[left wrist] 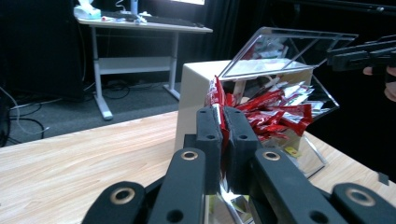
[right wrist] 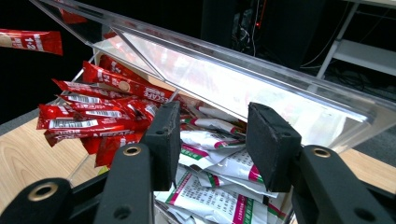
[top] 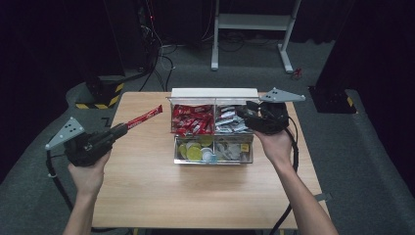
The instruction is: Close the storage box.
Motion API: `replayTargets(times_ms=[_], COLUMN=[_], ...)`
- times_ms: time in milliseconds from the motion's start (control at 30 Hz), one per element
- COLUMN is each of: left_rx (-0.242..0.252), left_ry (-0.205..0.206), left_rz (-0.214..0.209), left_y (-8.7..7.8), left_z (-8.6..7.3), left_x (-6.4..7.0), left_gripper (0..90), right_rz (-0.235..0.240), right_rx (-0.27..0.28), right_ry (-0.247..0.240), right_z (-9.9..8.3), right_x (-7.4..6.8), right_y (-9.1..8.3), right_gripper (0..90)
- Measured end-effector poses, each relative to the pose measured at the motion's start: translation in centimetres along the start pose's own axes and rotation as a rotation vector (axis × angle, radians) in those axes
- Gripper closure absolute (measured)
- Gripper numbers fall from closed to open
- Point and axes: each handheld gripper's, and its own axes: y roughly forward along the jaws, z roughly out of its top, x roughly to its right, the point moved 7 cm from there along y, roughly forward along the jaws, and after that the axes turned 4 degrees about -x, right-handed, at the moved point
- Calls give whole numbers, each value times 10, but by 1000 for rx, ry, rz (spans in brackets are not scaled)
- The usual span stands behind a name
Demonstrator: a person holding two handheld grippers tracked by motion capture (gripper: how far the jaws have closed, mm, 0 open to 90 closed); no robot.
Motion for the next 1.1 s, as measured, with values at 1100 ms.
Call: replayTargets(times_ms=[1100], left_rx=[-76], left_ry=[-57], left_rz=[63], left_y=[28], left_z=[-40], left_x=[-21], left_gripper=[858], right_rz=[5], right_rx=[3], right_ry=[22], right_z=[-2], right_x=[6], right_y=[-6], right_gripper=[548])
